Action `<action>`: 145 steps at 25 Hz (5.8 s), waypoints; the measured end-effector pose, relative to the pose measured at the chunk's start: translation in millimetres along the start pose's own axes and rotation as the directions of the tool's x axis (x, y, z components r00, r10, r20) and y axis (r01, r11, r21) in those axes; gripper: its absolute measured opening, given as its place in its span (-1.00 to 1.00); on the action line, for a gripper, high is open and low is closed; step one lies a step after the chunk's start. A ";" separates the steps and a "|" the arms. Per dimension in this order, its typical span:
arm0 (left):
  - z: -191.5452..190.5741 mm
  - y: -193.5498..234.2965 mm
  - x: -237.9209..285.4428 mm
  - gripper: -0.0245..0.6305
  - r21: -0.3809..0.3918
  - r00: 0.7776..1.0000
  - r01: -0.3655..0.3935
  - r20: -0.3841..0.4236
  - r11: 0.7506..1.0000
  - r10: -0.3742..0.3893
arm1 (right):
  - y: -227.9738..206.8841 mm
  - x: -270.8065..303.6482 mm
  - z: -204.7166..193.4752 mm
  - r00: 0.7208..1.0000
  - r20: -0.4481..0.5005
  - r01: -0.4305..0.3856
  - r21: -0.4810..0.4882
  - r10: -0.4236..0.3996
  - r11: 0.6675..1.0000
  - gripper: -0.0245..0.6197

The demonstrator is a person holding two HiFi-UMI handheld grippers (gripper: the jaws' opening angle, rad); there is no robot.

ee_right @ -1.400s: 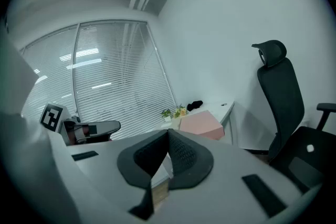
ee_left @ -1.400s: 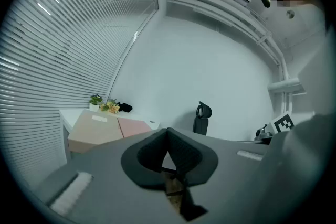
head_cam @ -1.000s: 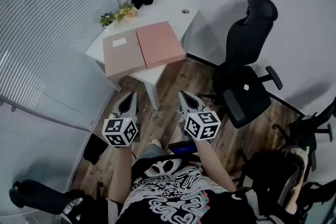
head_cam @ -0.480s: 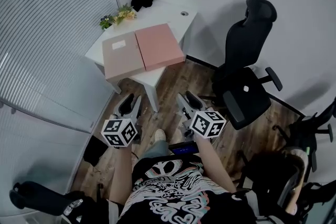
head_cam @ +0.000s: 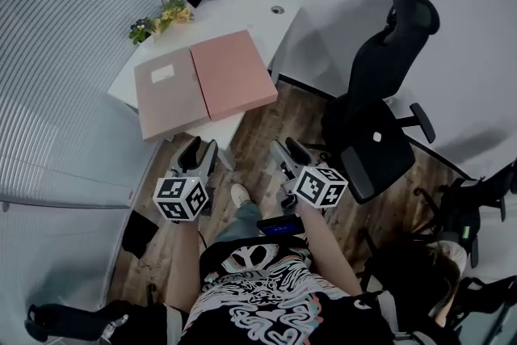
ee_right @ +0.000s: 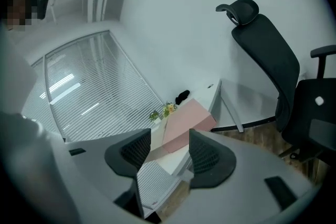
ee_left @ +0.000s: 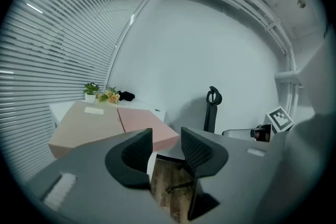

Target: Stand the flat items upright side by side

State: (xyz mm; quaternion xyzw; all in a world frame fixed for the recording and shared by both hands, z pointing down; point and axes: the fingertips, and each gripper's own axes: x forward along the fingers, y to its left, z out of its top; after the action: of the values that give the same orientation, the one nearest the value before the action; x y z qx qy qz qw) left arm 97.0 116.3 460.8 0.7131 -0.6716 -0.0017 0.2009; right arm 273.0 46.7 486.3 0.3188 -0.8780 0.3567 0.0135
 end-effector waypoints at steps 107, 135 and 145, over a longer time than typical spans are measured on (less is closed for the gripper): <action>-37.8 85.6 232.6 -0.40 0.089 0.902 0.087 -0.431 0.992 -0.041 | -129.8 180.9 55.9 0.981 -0.187 0.002 0.239 0.044 0.971 -0.05; -27.5 63.3 236.8 -0.51 -0.024 0.905 0.132 -0.404 0.991 -0.131 | -85.4 175.1 112.4 0.984 -0.173 0.004 -0.140 -0.029 0.990 -0.06; -17.7 35.7 236.8 -0.32 -0.146 0.890 0.243 -0.360 0.959 -0.280 | -73.9 173.4 117.8 0.985 -0.169 -0.004 -0.190 -0.028 0.982 -0.08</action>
State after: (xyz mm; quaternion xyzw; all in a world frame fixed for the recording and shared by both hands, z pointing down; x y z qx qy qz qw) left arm 90.8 -106.3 550.8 0.7734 -0.5173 0.0759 0.3584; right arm 201.1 -163.5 487.7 0.2897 -0.9016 0.2974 0.1212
